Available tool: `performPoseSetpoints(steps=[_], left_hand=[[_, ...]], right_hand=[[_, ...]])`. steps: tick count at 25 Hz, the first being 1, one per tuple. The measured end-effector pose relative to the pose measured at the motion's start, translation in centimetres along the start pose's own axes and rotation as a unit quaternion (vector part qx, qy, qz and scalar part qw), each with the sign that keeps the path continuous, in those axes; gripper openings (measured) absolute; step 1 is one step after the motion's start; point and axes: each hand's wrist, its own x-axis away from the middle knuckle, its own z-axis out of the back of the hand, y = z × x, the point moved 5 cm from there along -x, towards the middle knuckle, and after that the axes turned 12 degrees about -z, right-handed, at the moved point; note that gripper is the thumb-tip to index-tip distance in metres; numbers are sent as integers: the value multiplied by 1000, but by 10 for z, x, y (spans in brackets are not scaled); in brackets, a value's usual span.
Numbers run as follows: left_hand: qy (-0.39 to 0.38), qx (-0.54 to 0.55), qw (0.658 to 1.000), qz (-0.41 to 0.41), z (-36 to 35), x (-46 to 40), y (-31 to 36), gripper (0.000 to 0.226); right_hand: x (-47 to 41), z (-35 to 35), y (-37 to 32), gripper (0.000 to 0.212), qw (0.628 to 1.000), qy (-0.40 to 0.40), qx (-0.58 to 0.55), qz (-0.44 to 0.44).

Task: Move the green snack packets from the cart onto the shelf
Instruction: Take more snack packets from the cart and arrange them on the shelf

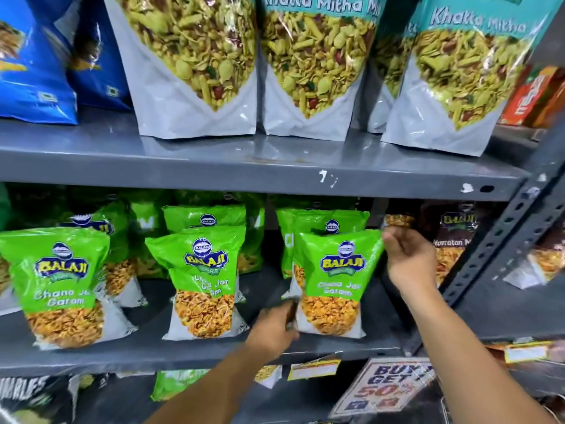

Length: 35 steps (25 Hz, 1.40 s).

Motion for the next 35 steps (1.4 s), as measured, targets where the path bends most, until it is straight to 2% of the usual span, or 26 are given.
performPoseSetpoints(steps=[1,4,7,9,11,13,15,17,19,20,21,22,23,25,26,27,30,33,35], left_hand=[[9,8,1000,2,-2,1,-2,54],[10,11,1000,0,-7,2,-2,63],[-3,-5,1000,-17,-17,1,10,87],[7,-35,999,-18,-23,-1,21,84],[30,-53,998,-19,-24,-4,24,72],[44,-48,998,-20,-21,-6,24,64],[45,-52,997,-20,-19,-5,21,59],[41,-61,997,-14,-18,-3,17,58],[39,-62,997,-9,-17,-3,14,59],[40,-65,997,-8,-16,-3,13,58],[43,-71,997,-7,-16,-4,12,57],[45,-78,996,-6,-16,-3,12,56],[44,-84,995,-3,-16,-3,11,56],[38,-88,995,1,-17,-3,11,56],[36,-88,995,4,-17,-2,11,55],[35,-88,996,9,-17,-3,10,51],[41,-102,993,33,-13,1,8,33],[48,-82,995,37,-5,6,12,31],[66,-41,997,21,-2,21,15,36]], right_hand=[[-3,1,2,21,1000,13,1,3],[-5,-3,4,12,997,-17,71,13],[-11,1,2,12,996,-19,89,-14],[-5,1,-7,17,991,-14,134,17],[6,-9,-28,27,962,-20,228,146],[13,-30,-50,30,909,-72,322,255],[15,-54,-59,24,859,-136,426,251],[16,-70,-62,19,834,-172,469,235],[12,-71,-71,17,845,-123,459,246],[6,-67,-78,18,862,-90,441,230],[-1,-64,-82,21,882,-80,421,197],[-5,-65,-82,26,891,-106,408,167],[-2,-70,-81,28,883,-164,409,163],[17,-83,-70,27,827,-284,447,187],[25,-85,-68,24,813,-300,459,196],[25,-85,-67,21,815,-280,464,205],[23,-79,-71,15,849,-166,427,262],[21,-80,-66,11,898,-186,350,193],[28,-88,-73,14,900,-201,333,195]])
